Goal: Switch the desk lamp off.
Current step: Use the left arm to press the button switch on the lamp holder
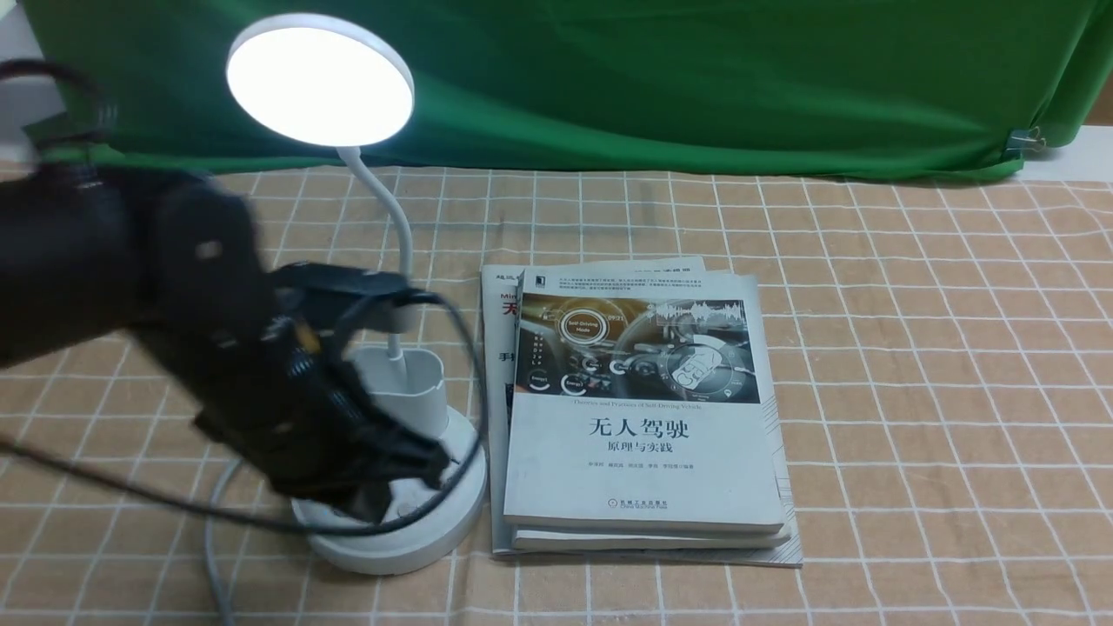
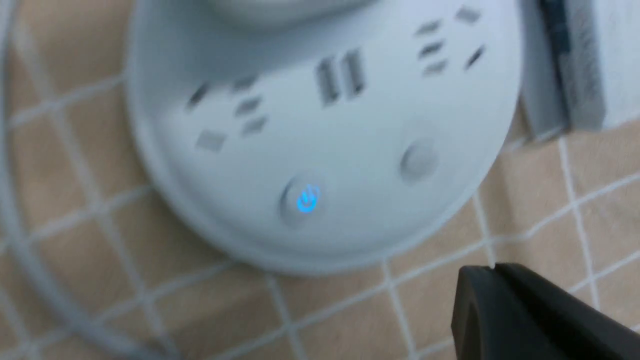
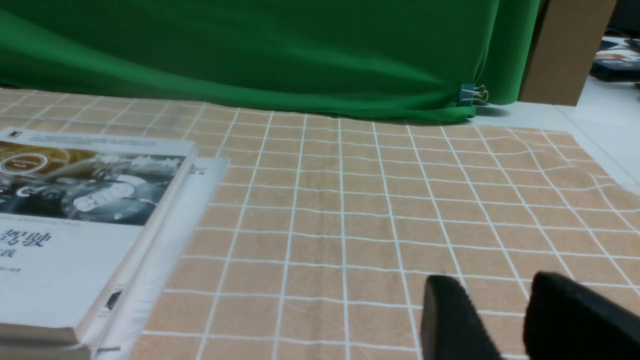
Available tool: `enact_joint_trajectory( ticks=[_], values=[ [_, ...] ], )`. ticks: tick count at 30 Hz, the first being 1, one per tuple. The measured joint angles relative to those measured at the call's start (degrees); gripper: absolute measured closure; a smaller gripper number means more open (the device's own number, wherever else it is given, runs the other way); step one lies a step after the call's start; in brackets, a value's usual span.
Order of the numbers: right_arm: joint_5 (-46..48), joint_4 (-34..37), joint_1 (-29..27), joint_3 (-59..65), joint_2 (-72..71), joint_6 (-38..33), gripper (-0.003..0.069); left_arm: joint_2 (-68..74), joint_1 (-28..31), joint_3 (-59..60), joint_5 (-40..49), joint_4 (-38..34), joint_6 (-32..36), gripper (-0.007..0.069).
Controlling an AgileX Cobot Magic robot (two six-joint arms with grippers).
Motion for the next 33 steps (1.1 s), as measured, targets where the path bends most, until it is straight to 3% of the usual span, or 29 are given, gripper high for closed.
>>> enact_joint_trajectory(
  ticks=[17, 33],
  values=[
    [0.0, 0.0, 0.0, 0.0, 0.0, 0.0, 0.0417, 12.2, -0.5, -5.6, -0.1, 2.4, 0.2, 0.0628],
    [0.0, 0.0, 0.0, 0.0, 0.0, 0.0, 0.0417, 5.5, -0.5, -5.6, -0.2, 2.6, 0.2, 0.0628]
  ],
)
